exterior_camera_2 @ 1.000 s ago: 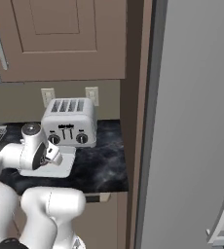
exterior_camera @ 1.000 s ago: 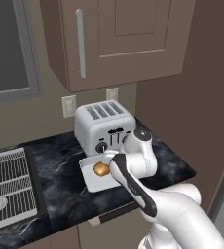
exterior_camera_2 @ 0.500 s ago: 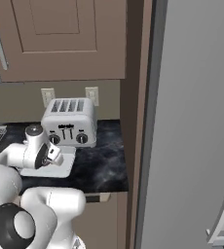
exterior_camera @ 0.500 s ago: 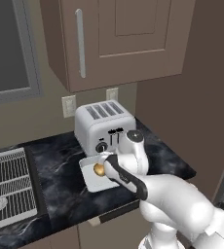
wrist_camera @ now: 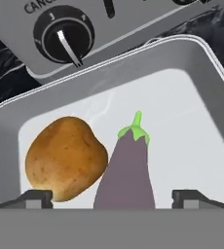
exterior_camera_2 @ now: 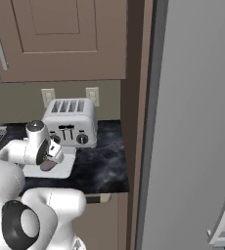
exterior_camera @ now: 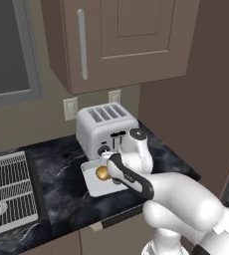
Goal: Take the potato and eggplant out of the freezer and place them in the tupperware container on the counter. Then put the tupperware containing the vegetables back in the freezer.
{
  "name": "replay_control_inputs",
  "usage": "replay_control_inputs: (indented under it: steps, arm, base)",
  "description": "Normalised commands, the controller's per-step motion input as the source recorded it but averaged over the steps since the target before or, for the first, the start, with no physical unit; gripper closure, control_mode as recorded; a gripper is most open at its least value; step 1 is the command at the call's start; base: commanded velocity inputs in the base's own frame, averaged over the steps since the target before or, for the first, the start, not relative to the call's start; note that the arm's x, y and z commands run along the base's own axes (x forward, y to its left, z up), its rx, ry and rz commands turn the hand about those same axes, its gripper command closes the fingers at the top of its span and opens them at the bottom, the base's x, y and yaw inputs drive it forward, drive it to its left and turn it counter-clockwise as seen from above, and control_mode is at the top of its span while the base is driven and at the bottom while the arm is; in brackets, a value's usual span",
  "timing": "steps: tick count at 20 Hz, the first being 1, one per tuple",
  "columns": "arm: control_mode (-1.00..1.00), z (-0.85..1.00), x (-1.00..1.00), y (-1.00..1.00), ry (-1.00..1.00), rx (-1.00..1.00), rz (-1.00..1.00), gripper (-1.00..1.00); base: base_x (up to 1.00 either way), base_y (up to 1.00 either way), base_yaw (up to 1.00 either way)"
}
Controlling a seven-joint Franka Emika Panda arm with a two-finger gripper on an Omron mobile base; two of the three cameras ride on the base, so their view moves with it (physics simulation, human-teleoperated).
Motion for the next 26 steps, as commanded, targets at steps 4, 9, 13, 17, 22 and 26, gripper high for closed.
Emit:
replay_control_inputs:
  steps: [4, 9, 13, 17, 22, 26]
  arm:
    - [-1.00, 0.72, -0.46, -0.28, -0.11, 0.00, -0.01, -1.00]
    - [-1.00, 0.51, -0.14, -0.51, -0.02, -0.01, 0.00, -1.00]
    - [-1.00, 0.04, 0.00, -0.49, 0.00, -0.08, 0.00, -1.00]
    - [-1.00, 0.00, 0.00, -0.28, 0.00, -0.11, 0.00, -1.00]
    - [-1.00, -0.07, 0.01, -0.19, 0.00, -0.11, 0.01, -1.00]
    - [-1.00, -0.15, 0.09, -0.20, 0.00, -0.07, 0.02, -1.00]
  base:
    - [0.00, 0.00, 0.00]
    - [0.00, 0.00, 0.00]
    - [0.00, 0.00, 0.00]
    - [0.00, 0.00, 0.00]
    - [0.00, 0.00, 0.00]
    - [0.00, 0.00, 0.00]
